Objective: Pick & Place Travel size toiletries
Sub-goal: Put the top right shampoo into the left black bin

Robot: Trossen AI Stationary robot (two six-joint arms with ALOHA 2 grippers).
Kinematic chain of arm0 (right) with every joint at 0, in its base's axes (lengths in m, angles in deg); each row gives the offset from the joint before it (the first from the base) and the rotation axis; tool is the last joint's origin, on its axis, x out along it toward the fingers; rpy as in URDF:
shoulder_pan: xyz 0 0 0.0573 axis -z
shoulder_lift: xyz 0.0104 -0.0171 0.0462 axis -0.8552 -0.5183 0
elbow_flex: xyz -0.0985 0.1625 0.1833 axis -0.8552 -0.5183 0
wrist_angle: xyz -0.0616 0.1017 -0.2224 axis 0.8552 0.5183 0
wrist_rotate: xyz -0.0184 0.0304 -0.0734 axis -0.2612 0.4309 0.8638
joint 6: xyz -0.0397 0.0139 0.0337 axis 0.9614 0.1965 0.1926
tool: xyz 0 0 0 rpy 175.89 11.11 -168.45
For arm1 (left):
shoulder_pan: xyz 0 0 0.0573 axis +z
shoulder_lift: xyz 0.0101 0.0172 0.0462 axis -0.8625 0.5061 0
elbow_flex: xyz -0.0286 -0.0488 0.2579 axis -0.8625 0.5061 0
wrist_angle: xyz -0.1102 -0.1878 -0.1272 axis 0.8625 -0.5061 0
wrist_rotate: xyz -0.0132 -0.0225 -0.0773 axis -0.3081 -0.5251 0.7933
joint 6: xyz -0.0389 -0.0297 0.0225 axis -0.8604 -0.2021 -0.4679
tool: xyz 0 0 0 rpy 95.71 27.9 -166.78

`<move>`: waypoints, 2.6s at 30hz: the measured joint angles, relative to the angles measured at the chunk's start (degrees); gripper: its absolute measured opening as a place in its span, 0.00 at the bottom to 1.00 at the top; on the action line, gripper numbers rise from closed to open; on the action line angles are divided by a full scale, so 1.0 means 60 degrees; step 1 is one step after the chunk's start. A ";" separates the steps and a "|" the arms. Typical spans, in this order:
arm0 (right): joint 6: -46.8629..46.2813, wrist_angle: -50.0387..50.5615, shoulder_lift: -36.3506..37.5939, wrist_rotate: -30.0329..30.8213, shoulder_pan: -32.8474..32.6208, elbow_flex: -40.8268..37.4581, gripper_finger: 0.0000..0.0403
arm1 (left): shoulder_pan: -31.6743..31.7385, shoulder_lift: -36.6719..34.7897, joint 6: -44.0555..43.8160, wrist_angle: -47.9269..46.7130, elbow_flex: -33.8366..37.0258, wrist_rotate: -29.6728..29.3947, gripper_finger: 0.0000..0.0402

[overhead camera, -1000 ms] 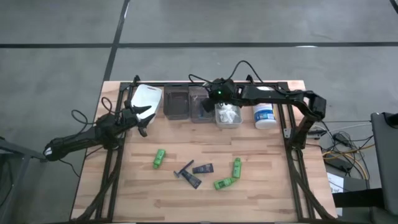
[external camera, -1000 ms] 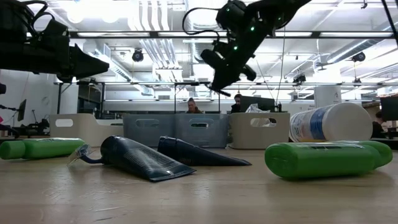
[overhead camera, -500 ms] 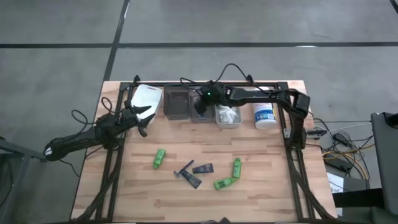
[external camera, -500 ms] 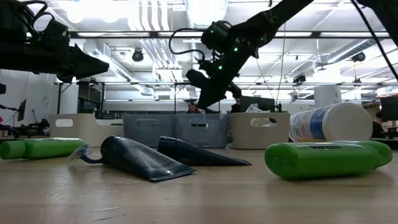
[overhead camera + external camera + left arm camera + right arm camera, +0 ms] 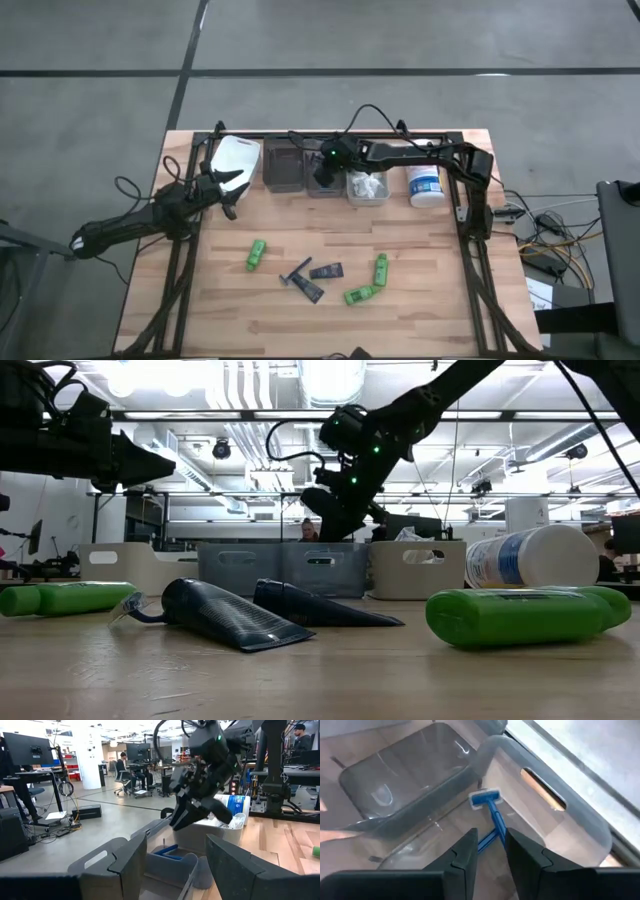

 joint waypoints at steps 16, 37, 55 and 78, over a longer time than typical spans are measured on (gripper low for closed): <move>0.1416 0.0682 0.1700 -0.0175 -0.0432 -0.0026 0.44 | 0.0007 -0.0001 0.0003 0.0000 0.0000 0.0003 0.51; 0.4002 0.3301 0.2201 -0.2581 -0.2491 -0.0095 0.56 | 0.0007 -0.0001 0.0000 0.0000 0.0000 0.0002 0.51; 0.2057 0.2064 0.4392 -0.4159 -0.4372 -0.3660 0.47 | 0.0000 0.0002 0.0000 0.0000 0.0000 0.0000 0.51; -0.2015 0.2914 0.5379 -0.3650 -0.7242 -0.6355 0.12 | 0.0007 0.0002 0.0000 0.0000 0.0000 0.0004 0.51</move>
